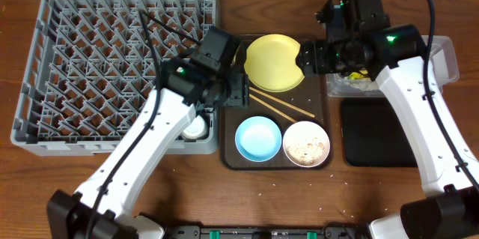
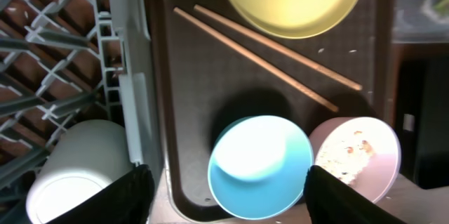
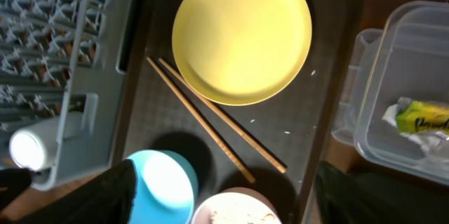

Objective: Sort waste into correct bins and load items into the dishwasher
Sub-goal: 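Open the left gripper and lift it above the rack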

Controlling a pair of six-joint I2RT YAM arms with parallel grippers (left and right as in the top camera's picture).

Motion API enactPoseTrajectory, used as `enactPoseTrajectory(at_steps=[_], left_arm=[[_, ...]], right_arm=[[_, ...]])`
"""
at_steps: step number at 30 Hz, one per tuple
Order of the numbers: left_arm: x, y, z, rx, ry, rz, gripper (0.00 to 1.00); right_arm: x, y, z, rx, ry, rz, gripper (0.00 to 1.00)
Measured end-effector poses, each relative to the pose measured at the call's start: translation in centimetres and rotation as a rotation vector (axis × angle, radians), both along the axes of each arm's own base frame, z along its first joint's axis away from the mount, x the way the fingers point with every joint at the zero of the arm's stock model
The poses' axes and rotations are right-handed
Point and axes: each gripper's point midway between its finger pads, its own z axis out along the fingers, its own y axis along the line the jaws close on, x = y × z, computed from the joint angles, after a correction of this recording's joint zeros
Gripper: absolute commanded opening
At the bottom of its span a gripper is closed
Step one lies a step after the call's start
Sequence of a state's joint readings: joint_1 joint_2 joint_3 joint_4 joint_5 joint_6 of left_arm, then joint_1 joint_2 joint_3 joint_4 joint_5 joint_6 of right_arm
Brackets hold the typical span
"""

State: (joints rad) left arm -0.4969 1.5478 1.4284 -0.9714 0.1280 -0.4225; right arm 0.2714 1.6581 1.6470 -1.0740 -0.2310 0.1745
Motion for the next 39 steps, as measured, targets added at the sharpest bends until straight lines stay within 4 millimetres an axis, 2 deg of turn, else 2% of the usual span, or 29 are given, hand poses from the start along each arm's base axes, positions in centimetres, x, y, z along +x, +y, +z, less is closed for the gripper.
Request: enactPoseTrajectory(at_steps=[2, 5, 10, 13, 16, 19, 23, 26, 39], left_arm=[[0.3, 0.4, -0.3, 0.005, 0.010, 0.019, 0.69], [0.7, 2.6, 0.0, 0.010, 0.019, 0.118, 0.69], [2.0, 7.7, 2.4, -0.019, -0.042, 0.307, 0.70], [1.9, 9.2, 3.8, -0.032, -0.086, 0.354, 0.70], [1.8, 9.4, 4.4, -0.038, -0.103, 0.362, 0.70], [1.9, 9.4, 4.3, -0.037, -0.099, 0.363, 0.70], [1.9, 9.4, 4.3, -0.037, -0.099, 0.363, 0.70], [1.9, 9.4, 4.3, -0.037, -0.099, 0.363, 0.70], [1.7, 9.1, 4.2, -0.034, -0.096, 0.350, 0.70]], right_arm=[[-0.1, 0.4, -0.1, 0.010, 0.008, 0.009, 0.71], [-1.0, 2.0, -1.3, 0.017, 0.037, 0.055, 0.69], [-3.7, 5.4, -6.0, -0.003, 0.138, 0.161, 0.63], [-5.4, 6.8, -9.2, -0.024, 0.195, 0.225, 0.60], [-6.5, 7.6, -11.2, -0.040, 0.215, 0.277, 0.54], [-7.1, 8.4, -12.3, -0.045, 0.203, 0.324, 0.48], [-7.6, 9.5, -13.4, -0.049, 0.169, 0.374, 0.47], [-7.9, 9.5, -14.1, -0.057, 0.169, 0.385, 0.45], [-6.5, 9.4, -13.9, -0.051, 0.122, 0.360, 0.46]])
